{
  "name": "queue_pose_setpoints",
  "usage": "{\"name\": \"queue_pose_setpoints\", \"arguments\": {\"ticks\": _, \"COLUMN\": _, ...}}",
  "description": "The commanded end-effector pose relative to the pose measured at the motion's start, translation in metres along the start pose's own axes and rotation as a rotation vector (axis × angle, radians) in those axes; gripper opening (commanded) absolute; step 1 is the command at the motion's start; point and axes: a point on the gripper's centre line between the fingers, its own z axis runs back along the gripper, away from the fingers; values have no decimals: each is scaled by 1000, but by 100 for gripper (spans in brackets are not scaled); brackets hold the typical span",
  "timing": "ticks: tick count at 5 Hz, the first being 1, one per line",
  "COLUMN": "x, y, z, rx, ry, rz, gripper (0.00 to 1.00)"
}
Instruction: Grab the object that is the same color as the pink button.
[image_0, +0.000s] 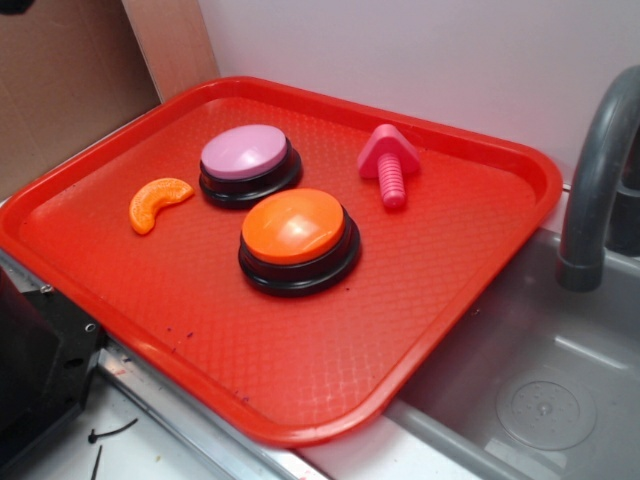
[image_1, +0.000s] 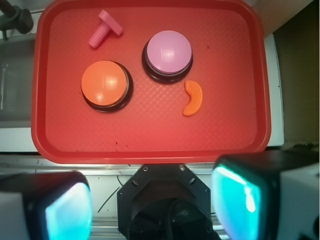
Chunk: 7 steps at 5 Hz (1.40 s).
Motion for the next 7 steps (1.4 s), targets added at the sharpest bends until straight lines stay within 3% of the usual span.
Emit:
{"name": "queue_pose_setpoints", "arguments": {"ticks": 1, "x": 0, "y": 0, "z": 0, "rx": 0, "ry": 0, "rz": 0, "gripper": 100}}
{"name": "queue_pose_setpoints", "arguments": {"ticks": 2, "x": 14, "y": 2, "z": -7, "rx": -42, "ry": 10, "rz": 102, "gripper": 100}}
{"name": "queue_pose_setpoints", "arguments": {"ticks": 3, "x": 31, "y": 0, "z": -11, "rx": -59, "ry": -27, "rz": 245, "gripper": 100}}
{"name": "queue_pose_setpoints", "arguments": {"ticks": 5, "x": 85, "y": -9, "z": -45, "rx": -87, "ry": -159, "rz": 635, "gripper": 100}}
{"name": "queue_pose_setpoints", "arguments": {"ticks": 6, "x": 116, "y": -20, "z": -68, "rx": -62, "ry": -272, "rz": 795, "gripper": 100}}
{"name": "queue_pose_setpoints", "arguments": {"ticks": 7, "x": 142, "y": -28, "z": -93, "rx": -36, "ry": -310, "rz": 886, "gripper": 100}}
